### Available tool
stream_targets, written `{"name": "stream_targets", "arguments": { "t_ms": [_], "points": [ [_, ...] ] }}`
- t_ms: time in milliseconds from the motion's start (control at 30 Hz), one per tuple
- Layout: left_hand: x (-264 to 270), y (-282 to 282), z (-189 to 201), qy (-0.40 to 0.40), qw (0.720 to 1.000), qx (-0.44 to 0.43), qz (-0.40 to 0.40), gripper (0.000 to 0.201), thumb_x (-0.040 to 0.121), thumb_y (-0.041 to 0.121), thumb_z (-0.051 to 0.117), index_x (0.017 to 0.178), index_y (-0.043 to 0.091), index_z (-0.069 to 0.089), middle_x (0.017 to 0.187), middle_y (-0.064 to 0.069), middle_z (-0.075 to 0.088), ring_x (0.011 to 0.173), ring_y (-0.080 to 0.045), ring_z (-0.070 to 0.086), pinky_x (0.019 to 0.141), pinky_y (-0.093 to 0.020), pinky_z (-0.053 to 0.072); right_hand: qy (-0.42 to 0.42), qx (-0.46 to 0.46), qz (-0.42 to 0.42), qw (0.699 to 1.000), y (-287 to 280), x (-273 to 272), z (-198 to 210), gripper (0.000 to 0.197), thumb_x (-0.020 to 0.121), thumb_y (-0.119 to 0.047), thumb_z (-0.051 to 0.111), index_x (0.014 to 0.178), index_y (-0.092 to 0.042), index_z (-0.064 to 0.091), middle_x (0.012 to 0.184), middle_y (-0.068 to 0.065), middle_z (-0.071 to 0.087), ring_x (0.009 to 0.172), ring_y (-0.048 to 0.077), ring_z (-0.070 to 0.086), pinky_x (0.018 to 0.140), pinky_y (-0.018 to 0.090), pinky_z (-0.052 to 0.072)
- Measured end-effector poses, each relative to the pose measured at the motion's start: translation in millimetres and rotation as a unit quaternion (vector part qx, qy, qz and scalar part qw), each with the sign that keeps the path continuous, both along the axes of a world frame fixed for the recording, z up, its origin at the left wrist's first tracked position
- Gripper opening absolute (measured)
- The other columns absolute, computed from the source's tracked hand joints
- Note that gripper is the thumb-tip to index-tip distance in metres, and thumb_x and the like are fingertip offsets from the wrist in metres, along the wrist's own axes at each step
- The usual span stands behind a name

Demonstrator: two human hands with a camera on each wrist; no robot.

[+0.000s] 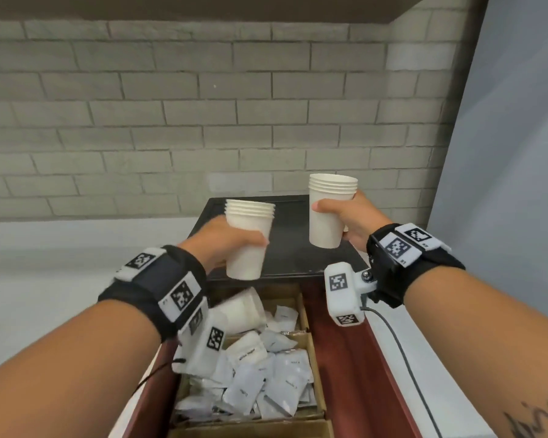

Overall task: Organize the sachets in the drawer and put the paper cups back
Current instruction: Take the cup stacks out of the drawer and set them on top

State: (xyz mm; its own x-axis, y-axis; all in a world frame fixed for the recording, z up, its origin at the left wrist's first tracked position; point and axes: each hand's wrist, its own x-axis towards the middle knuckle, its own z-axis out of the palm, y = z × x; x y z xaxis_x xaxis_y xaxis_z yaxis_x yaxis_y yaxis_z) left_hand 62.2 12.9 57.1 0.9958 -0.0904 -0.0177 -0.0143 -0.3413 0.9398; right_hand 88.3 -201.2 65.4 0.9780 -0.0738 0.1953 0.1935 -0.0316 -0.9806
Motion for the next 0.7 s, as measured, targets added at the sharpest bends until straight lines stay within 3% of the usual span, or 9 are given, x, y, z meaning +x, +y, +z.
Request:
{"name": "stream_targets", "arguments": {
  "t_ms": [67, 133, 200, 300, 433, 533, 667, 700],
  "points": [
    [23.9, 8.9, 8.7, -0.049, 0.997, -0.033, 0.059, 0.043, 0.071, 0.011, 0.078, 0.11, 0.014, 0.058, 0.104, -0.01, 0.065, 0.092, -0.024, 0.063, 0.077, -0.037, 0.054, 0.007, -0.003, -0.001, 1.0, 5.6, 17.6, 5.2, 0.029, 0.076, 0.0, 0.069, 0.093, -0.021, 0.058, 0.096, 0.005, 0.063, 0.086, 0.021, 0.06, 0.07, 0.036, 0.05],
    [51.0, 17.9, 8.3, -0.08, 0.989, -0.056, 0.107, 0.063, 0.053, 0.019, 0.085, 0.111, 0.012, 0.06, 0.106, -0.012, 0.067, 0.097, -0.029, 0.064, 0.085, -0.046, 0.054, 0.021, -0.008, -0.006, 1.0, 9.9, 35.8, 7.3, 0.032, 0.075, 0.0, 0.07, 0.097, -0.02, 0.058, 0.097, 0.007, 0.064, 0.089, 0.024, 0.061, 0.075, 0.043, 0.05],
    [82.6, 26.6, 3.3, -0.085, 0.983, -0.077, 0.141, 0.082, 0.033, 0.027, 0.084, 0.11, 0.01, 0.061, 0.104, -0.012, 0.068, 0.096, -0.03, 0.065, 0.082, -0.048, 0.056, 0.047, -0.012, -0.016, 0.999, 11.3, 53.0, 5.8, 0.04, 0.072, -0.002, 0.072, 0.106, -0.019, 0.058, 0.104, 0.01, 0.065, 0.095, 0.028, 0.062, 0.081, 0.05, 0.051],
    [115.0, 31.8, 6.1, -0.073, 0.982, -0.06, 0.162, 0.071, 0.046, 0.015, 0.085, 0.112, 0.007, 0.059, 0.104, -0.011, 0.067, 0.091, -0.027, 0.063, 0.062, -0.032, 0.053, 0.081, -0.02, -0.03, 0.996, 12.7, 86.4, 0.9, 0.06, 0.061, -0.008, 0.077, 0.117, -0.018, 0.055, 0.109, 0.011, 0.066, 0.101, 0.031, 0.063, 0.083, 0.055, 0.051],
    [150.7, 35.9, 4.3, -0.023, 0.989, -0.041, 0.14, 0.069, 0.045, 0.01, 0.084, 0.109, 0.01, 0.059, 0.109, -0.012, 0.066, 0.096, -0.029, 0.063, 0.078, -0.039, 0.055, 0.127, -0.046, -0.037, 0.99, 7.8, 131.4, -11.5, 0.077, 0.044, -0.016, 0.078, 0.117, -0.022, 0.053, 0.109, 0.01, 0.065, 0.102, 0.032, 0.061, 0.085, 0.06, 0.049],
    [169.3, 38.7, 3.6, 0.013, 0.99, 0.014, 0.141, 0.062, 0.063, 0.008, 0.082, 0.118, 0.009, 0.054, 0.111, -0.01, 0.062, 0.095, -0.027, 0.059, 0.067, -0.032, 0.05, 0.164, -0.093, -0.033, 0.982, 7.6, 151.4, -17.5, 0.087, 0.036, -0.02, 0.078, 0.118, -0.022, 0.051, 0.112, 0.011, 0.062, 0.103, 0.033, 0.059, 0.085, 0.061, 0.047],
    [185.0, 41.1, 2.4, 0.069, 0.985, 0.089, 0.132, 0.066, 0.068, 0.014, 0.081, 0.126, 0.006, 0.051, 0.119, -0.015, 0.062, 0.106, -0.031, 0.06, 0.09, -0.039, 0.05, 0.219, -0.137, -0.018, 0.966, 6.6, 161.1, -24.0, 0.067, 0.058, -0.008, 0.08, 0.116, -0.021, 0.049, 0.113, 0.012, 0.059, 0.1, 0.033, 0.057, 0.086, 0.052, 0.047],
    [183.7, 40.1, 3.4, 0.088, 0.982, 0.107, 0.131, 0.065, 0.07, 0.015, 0.08, 0.126, 0.005, 0.051, 0.12, -0.016, 0.061, 0.108, -0.032, 0.059, 0.093, -0.039, 0.049, 0.239, -0.146, -0.018, 0.96, 4.9, 163.4, -27.6, 0.072, 0.056, -0.006, 0.081, 0.118, -0.022, 0.048, 0.115, 0.013, 0.059, 0.101, 0.033, 0.057, 0.086, 0.053, 0.048]
  ]
}}
